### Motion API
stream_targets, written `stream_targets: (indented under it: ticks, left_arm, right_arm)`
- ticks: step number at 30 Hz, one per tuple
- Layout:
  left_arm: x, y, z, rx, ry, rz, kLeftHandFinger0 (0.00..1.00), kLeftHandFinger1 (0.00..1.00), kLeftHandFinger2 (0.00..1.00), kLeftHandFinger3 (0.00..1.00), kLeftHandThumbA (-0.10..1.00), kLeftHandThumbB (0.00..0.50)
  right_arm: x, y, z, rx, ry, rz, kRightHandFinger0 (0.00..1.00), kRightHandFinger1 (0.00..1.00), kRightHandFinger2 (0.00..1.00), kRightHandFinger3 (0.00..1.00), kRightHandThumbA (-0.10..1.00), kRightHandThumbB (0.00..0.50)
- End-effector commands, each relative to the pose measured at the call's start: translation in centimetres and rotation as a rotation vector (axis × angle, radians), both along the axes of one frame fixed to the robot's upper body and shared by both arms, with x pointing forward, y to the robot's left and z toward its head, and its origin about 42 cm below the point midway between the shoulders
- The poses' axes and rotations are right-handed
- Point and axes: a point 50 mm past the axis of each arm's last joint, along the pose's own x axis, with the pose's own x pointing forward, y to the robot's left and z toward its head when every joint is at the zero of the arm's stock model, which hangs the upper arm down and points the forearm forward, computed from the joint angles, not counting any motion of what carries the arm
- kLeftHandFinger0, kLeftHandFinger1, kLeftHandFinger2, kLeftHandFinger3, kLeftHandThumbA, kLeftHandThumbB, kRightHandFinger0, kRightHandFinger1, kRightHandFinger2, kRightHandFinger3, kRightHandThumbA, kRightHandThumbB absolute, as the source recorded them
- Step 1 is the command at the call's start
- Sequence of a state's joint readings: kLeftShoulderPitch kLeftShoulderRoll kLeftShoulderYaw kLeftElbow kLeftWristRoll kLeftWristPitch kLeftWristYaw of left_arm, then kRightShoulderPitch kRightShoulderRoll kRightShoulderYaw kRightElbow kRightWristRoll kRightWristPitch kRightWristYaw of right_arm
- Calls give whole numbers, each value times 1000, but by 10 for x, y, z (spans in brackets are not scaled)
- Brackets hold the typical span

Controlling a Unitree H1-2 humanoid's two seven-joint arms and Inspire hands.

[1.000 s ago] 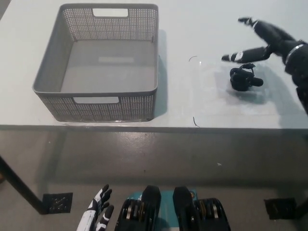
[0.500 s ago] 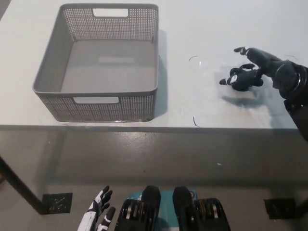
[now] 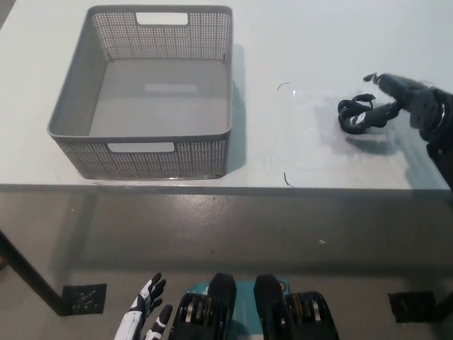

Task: Use the right hand to pick up a webcam and put it into a container on the left side

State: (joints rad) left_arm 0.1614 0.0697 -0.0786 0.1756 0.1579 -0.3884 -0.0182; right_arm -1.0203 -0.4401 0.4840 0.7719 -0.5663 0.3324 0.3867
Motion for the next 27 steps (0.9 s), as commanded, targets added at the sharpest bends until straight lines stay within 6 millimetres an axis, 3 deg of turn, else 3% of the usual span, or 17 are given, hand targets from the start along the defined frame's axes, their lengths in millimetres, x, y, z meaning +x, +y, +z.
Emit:
stream_targets:
  ticks: [1,13,27]
  left_arm:
    - [0,-5,7,-33,-50,-7,1000,1000,1000,1000,830,131]
    - [4,-5,10,-5,-65,-15,1000,1000,1000,1000,864,125]
    - [7,-5,12,6,-63,-32,1000,1000,1000,1000,860,115]
  right_arm:
    - [13,-6,50,-64,-134,15,1000,1000,1000,1000,854,500]
    - [23,3,54,-50,-144,12,1000,1000,1000,1000,815,500]
    - [27,16,50,-20,-113,33,1000,1000,1000,1000,866,500]
